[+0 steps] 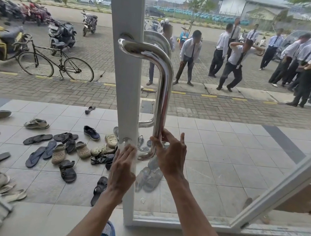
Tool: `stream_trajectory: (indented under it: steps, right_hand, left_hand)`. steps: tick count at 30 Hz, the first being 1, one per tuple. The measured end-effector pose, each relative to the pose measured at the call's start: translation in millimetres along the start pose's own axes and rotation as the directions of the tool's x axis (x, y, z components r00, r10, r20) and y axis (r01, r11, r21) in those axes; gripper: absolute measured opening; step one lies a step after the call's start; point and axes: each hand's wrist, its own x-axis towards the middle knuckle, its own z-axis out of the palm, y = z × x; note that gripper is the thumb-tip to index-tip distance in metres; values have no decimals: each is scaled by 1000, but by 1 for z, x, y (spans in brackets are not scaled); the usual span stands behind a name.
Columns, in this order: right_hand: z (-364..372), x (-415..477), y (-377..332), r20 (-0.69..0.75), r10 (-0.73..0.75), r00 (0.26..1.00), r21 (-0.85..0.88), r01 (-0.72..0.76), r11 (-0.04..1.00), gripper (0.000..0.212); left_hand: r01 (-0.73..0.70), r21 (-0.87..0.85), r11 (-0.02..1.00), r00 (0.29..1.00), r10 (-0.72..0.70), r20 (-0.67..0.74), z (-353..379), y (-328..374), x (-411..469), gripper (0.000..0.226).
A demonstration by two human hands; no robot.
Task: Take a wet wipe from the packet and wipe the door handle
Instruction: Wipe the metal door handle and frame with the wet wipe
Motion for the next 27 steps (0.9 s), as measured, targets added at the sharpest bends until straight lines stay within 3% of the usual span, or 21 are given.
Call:
stream_trajectory:
  steps: [3, 7, 10, 12, 14, 17, 20, 24, 27]
  right_hand:
    - [0, 0, -2, 0, 1, 1000, 10, -1, 1000, 34]
    - [-2, 0, 0, 14, -17, 1000, 17, 17, 1000, 33]
    - [-1, -1, -1, 3, -28, 1000, 20, 28, 999, 34]
    - [-1, 0, -1, 8, -28, 1000, 22, 28, 999, 34]
    - [-1, 1, 0, 19, -32, 999, 31, 31, 999, 33]
    - [-2, 4, 2, 34, -37, 999, 35, 35, 999, 34]
    - [-1, 3, 4, 33, -51, 998, 19, 50, 999, 34]
    - [0, 3, 4, 18, -58, 998, 11, 57, 998, 35]
    - [-1, 4, 4, 34, -59, 998, 3, 59, 998, 35]
  left_hand:
    - [-36, 188, 982, 988, 8, 151, -22, -13, 36, 60]
    - [-61, 177, 982, 967, 14, 253, -30, 3, 43, 42]
    - [-173, 176, 969, 948, 115, 298, -27, 7, 26, 51]
    - [-250, 268, 930, 923, 146, 357, -33, -6, 33, 63]
    - [-306, 375, 875, 903, 143, 405, -41, -19, 49, 57]
    - [-295, 459, 838, 908, 96, 408, -43, -16, 61, 40]
    - [-266, 450, 852, 902, 56, 428, -28, 4, 45, 43]
    - [-376, 382, 844, 886, 208, 413, -28, 1, 30, 57]
    - [-436, 481, 761, 883, 258, 393, -40, -18, 49, 45]
